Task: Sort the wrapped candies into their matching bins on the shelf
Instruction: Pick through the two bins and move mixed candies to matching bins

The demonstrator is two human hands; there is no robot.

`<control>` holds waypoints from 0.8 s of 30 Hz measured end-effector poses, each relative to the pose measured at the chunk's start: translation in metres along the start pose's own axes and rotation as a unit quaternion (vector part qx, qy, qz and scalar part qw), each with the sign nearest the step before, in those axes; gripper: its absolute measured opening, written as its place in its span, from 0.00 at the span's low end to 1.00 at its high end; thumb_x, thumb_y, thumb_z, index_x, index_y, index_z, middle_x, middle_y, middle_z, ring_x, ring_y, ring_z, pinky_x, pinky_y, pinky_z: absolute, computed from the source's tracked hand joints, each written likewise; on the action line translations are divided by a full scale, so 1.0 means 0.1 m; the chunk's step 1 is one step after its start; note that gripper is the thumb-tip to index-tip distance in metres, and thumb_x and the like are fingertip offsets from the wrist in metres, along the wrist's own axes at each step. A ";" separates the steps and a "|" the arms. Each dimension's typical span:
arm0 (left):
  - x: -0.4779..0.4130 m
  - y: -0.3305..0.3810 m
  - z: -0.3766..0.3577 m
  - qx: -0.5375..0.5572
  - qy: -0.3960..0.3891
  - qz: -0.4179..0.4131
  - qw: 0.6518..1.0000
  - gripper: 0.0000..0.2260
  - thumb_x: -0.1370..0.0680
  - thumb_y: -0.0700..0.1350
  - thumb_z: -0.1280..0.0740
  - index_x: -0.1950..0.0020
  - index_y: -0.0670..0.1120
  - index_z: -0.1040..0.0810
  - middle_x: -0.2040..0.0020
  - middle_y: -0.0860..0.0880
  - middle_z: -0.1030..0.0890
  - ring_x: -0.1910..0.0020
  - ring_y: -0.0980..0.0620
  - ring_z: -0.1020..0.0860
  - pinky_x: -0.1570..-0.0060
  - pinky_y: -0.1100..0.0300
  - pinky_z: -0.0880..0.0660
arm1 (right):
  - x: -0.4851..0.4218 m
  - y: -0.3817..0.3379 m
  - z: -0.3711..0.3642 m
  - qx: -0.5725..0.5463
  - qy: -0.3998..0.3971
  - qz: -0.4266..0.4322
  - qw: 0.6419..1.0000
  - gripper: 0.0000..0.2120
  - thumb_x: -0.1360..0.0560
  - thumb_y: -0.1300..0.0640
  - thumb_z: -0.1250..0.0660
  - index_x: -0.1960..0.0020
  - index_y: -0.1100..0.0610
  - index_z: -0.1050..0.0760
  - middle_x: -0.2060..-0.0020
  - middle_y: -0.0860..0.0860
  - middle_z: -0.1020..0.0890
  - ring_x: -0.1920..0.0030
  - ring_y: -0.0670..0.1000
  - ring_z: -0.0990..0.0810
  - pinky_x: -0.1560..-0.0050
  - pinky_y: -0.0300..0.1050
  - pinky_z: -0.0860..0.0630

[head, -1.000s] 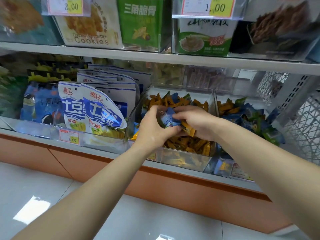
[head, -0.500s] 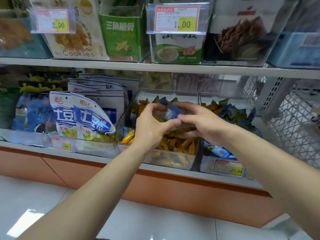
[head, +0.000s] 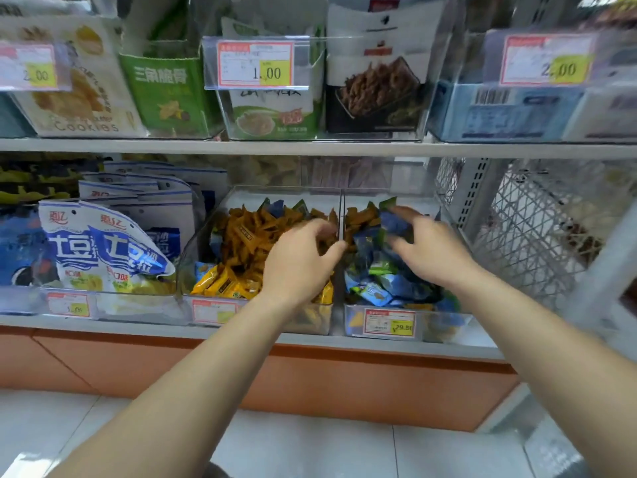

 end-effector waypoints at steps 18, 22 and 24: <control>0.73 -1.68 1.28 -0.204 0.018 0.123 0.971 0.10 0.25 0.56 0.28 0.51 0.52 0.23 0.56 0.56 0.18 0.56 0.53 0.20 0.57 0.53 0.21 | -0.06 -2.50 -1.61 -0.102 -0.238 0.273 0.927 0.17 0.22 0.55 0.33 0.34 0.51 0.23 0.38 0.47 0.20 0.41 0.45 0.23 0.48 0.33 0.30; 0.76 -1.82 1.25 -0.168 0.025 0.132 0.977 0.12 0.26 0.61 0.29 0.49 0.56 0.26 0.57 0.59 0.20 0.57 0.56 0.21 0.59 0.53 0.21 | -0.19 -2.52 -1.96 -0.058 -0.259 0.266 0.927 0.21 0.23 0.53 0.33 0.30 0.50 0.27 0.34 0.48 0.23 0.35 0.48 0.25 0.42 0.37 0.30; 0.74 -1.87 1.24 -0.172 0.030 0.141 0.974 0.12 0.26 0.61 0.29 0.50 0.58 0.28 0.57 0.60 0.21 0.57 0.57 0.22 0.61 0.55 0.22 | -0.26 -2.45 -2.03 -0.080 -0.250 0.240 0.935 0.20 0.23 0.47 0.32 0.33 0.50 0.26 0.39 0.47 0.21 0.40 0.48 0.22 0.45 0.39 0.25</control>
Point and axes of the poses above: each hand's wrist, its own x-axis away from the middle knuckle, its own z-axis out of the back of the hand, y = z × x, the point moved 10 cm from there along -x, towards the middle knuckle
